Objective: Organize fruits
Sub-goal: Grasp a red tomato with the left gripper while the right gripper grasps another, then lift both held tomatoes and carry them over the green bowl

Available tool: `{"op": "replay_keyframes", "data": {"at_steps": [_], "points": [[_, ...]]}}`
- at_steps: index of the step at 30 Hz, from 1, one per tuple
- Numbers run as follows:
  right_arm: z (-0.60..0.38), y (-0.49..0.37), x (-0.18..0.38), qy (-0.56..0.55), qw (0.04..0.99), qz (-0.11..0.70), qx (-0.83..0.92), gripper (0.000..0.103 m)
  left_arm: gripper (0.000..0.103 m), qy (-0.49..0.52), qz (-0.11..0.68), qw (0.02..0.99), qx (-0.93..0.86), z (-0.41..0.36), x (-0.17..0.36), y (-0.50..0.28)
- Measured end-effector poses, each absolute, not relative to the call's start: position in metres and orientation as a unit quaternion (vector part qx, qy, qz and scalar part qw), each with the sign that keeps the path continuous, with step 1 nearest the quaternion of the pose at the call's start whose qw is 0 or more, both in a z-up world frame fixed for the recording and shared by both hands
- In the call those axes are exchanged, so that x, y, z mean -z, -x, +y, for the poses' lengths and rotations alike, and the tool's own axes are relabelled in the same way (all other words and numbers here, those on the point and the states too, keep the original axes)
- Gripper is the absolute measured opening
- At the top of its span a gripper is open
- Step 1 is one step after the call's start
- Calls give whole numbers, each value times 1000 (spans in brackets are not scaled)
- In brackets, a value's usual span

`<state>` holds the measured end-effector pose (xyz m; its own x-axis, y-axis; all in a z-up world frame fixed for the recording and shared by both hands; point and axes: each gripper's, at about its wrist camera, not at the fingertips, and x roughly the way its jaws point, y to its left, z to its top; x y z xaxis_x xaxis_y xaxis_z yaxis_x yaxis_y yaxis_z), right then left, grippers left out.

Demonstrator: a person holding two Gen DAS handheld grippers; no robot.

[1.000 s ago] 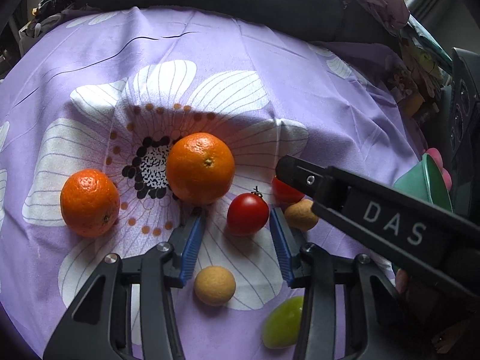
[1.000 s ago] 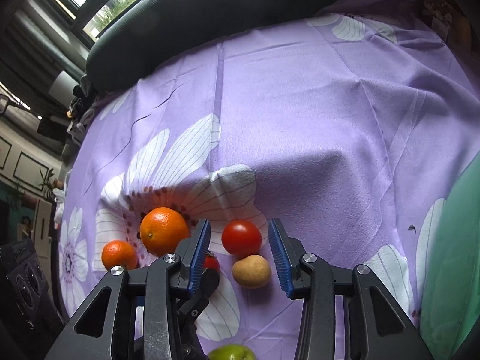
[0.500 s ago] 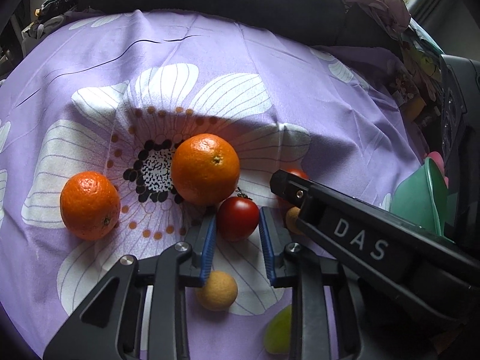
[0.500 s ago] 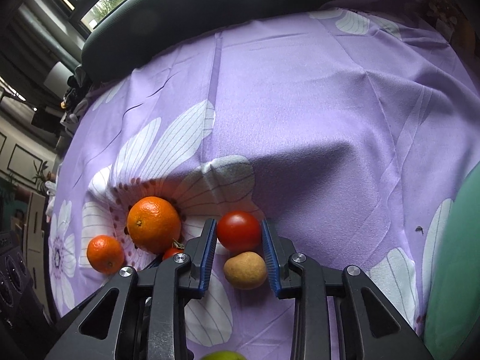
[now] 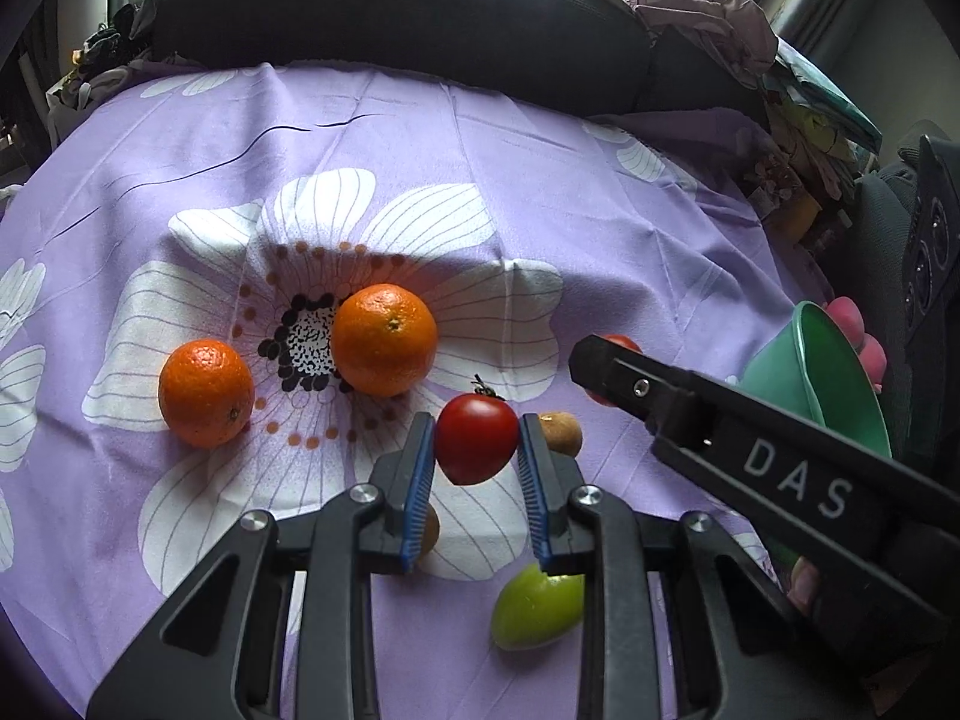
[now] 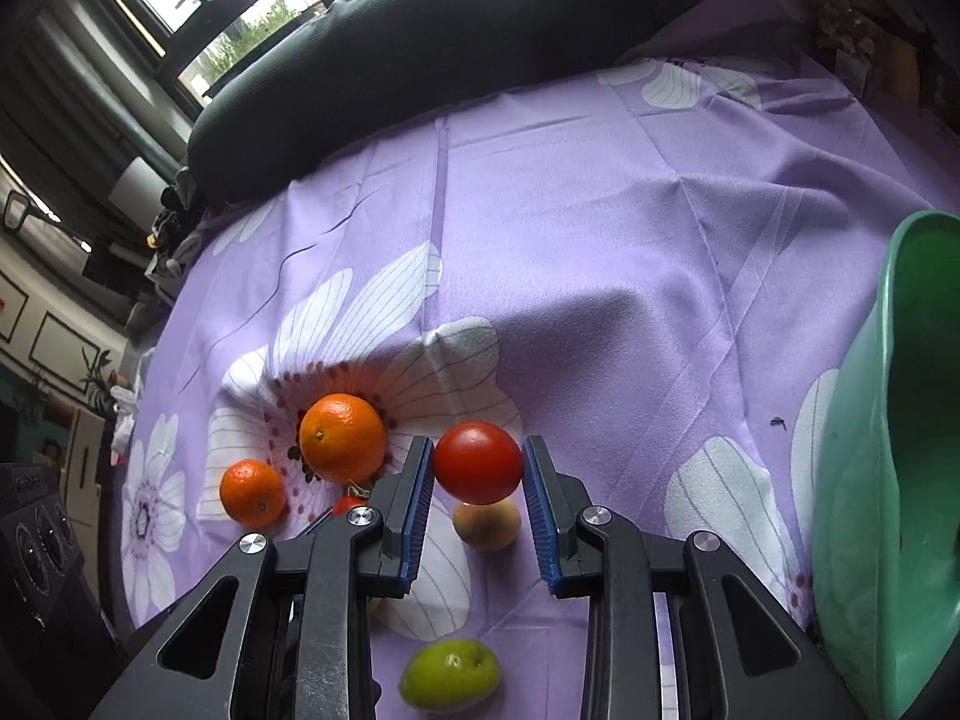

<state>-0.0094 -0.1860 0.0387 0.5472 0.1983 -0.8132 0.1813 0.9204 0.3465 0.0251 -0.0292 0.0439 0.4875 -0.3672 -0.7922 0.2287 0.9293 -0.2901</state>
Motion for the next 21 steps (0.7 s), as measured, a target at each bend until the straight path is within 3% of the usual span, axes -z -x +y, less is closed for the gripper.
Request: {"op": "replay_keyframes", "data": {"at_steps": [21], "points": [[-193, 49, -74, -191, 887, 420, 17, 32, 27, 68, 450, 869, 194, -32, -65, -8]]}}
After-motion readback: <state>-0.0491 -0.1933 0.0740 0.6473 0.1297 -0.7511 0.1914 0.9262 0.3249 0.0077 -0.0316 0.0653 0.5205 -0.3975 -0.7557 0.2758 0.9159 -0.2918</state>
